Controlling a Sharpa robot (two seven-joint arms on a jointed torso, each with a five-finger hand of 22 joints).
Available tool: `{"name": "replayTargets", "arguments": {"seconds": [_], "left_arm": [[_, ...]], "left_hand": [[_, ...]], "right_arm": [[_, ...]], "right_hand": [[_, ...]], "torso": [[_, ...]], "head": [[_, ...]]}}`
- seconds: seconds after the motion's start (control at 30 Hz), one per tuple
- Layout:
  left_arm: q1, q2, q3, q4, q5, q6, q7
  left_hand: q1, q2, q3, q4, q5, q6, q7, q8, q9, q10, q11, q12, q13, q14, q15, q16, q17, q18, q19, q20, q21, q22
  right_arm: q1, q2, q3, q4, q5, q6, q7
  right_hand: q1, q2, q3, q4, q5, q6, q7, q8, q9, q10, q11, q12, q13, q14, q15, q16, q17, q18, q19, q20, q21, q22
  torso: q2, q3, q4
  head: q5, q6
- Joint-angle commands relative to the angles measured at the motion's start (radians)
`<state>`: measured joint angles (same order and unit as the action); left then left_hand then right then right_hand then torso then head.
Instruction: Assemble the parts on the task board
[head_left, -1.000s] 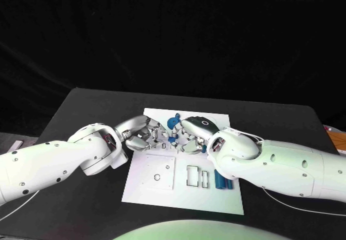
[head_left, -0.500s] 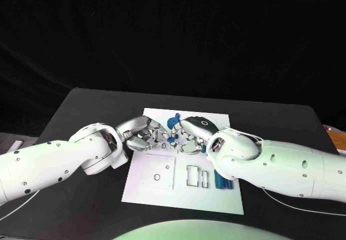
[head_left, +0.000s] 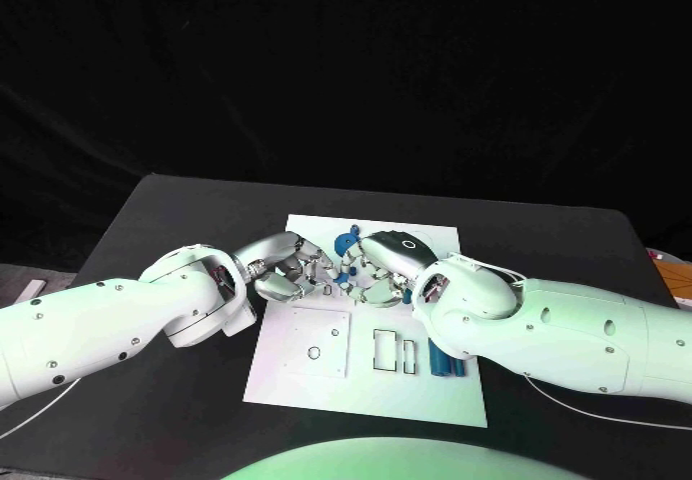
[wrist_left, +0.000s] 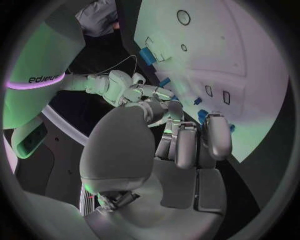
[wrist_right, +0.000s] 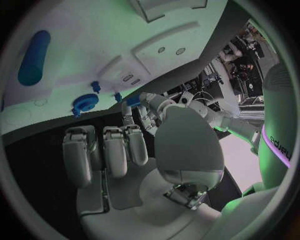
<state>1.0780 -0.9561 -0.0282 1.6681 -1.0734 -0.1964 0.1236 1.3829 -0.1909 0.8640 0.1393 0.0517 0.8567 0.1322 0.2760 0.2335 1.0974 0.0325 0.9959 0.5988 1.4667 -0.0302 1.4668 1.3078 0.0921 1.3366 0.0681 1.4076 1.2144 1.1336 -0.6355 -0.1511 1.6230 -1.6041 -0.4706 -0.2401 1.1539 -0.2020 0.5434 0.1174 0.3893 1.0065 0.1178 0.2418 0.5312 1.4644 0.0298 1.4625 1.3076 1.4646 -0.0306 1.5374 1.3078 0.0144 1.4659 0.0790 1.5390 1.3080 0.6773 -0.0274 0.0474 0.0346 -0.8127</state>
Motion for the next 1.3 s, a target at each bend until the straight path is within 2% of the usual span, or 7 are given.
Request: {"name": "replayTargets", "arguments": {"seconds": [0.03, 0.93, 1.3], "left_arm": [[0.000, 0.003, 0.000, -0.001, -0.008, 0.029, -0.016], [-0.001, 0.005, 0.000, -0.004, -0.010, 0.031, -0.030], [-0.001, 0.005, 0.000, -0.004, -0.009, 0.027, -0.030]], "left_hand": [[-0.002, 0.007, 0.009, 0.001, 0.006, 0.009, 0.001, -0.007, -0.001, 0.002, 0.005, 0.004, 0.000, 0.039, 0.002, 0.001, 0.062, -0.015, 0.006, 0.002, 0.005, 0.002], [-0.005, 0.002, 0.014, -0.003, 0.005, 0.012, 0.004, -0.011, -0.002, -0.001, 0.010, 0.006, 0.003, 0.039, 0.006, 0.001, 0.063, -0.015, 0.005, 0.006, 0.006, 0.004], [-0.005, 0.001, 0.016, -0.005, 0.006, 0.011, 0.004, -0.012, -0.003, 0.000, 0.010, 0.008, 0.006, 0.039, 0.007, 0.001, 0.063, -0.015, 0.006, 0.006, 0.006, 0.004]], "right_arm": [[0.000, -0.001, 0.001, 0.004, -0.015, -0.020, 0.002], [-0.001, 0.000, 0.002, 0.014, -0.015, -0.049, 0.018], [-0.001, 0.003, 0.002, 0.020, -0.017, -0.057, 0.029]], "right_hand": [[0.004, 0.006, -0.004, 0.000, 0.007, 0.010, -0.012, 0.005, 0.002, 0.022, -0.002, 0.007, 0.160, 0.090, -0.008, 0.004, 0.189, -0.008, 0.094, -0.009, 0.004, 0.255], [0.013, 0.008, -0.004, -0.004, 0.021, 0.014, -0.015, 0.007, 0.003, 0.026, -0.005, 0.011, 0.165, 0.090, -0.010, 0.004, 0.189, -0.011, 0.099, -0.011, 0.017, 0.259], [0.017, 0.008, -0.007, -0.005, 0.013, 0.018, -0.017, 0.010, 0.004, 0.031, -0.006, 0.017, 0.171, 0.091, -0.012, 0.005, 0.192, -0.012, 0.101, -0.013, 0.022, 0.260]], "torso": [[-0.001, -0.0003, 0.0002], [0.000, -0.0007, 0.0004], [0.000, -0.0006, 0.0004]], "head": [[0.001, -0.001], [0.003, 0.001], [0.004, 0.001]]}}
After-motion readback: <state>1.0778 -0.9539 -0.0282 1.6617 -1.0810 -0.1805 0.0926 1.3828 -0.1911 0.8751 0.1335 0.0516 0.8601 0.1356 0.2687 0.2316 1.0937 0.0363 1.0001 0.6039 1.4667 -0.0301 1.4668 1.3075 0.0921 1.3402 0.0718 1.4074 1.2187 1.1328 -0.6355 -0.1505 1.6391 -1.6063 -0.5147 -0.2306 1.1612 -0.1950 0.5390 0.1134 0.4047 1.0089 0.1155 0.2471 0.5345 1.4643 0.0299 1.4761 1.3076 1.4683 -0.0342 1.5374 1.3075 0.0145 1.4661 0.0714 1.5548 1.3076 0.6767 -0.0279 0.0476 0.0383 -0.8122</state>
